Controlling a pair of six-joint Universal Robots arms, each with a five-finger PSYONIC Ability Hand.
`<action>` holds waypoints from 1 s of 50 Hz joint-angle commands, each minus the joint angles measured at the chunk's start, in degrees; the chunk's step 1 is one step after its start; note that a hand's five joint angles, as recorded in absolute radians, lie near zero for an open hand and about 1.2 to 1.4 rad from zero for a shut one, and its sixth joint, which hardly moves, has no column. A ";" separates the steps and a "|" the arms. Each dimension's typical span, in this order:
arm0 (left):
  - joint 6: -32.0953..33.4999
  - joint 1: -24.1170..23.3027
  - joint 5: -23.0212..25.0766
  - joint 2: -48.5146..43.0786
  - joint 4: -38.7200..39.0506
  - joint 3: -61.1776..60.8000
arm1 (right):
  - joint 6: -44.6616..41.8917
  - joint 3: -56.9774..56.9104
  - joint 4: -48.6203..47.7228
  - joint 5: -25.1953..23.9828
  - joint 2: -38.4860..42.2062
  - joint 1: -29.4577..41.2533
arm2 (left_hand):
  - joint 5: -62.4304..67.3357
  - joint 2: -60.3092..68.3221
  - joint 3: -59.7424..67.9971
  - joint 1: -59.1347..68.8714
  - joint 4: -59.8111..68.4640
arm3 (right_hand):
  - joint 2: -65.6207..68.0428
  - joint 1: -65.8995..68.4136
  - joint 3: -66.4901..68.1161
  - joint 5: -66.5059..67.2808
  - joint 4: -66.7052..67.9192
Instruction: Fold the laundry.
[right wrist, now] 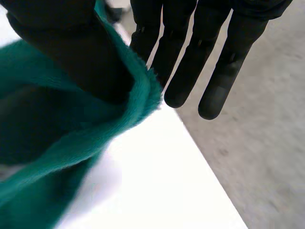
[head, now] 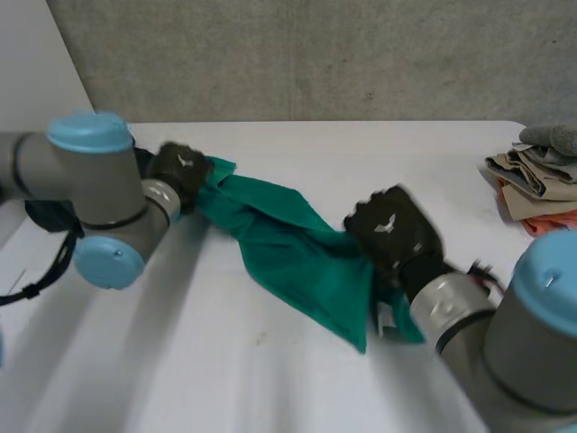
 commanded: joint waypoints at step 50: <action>-15.94 -5.15 7.39 28.06 -5.87 -16.00 | 12.38 -10.87 13.85 4.51 14.17 -4.78 | 13.66 11.72 12.33 14.45 11.64 | -37.45 -35.37 -38.44 -36.81 -38.83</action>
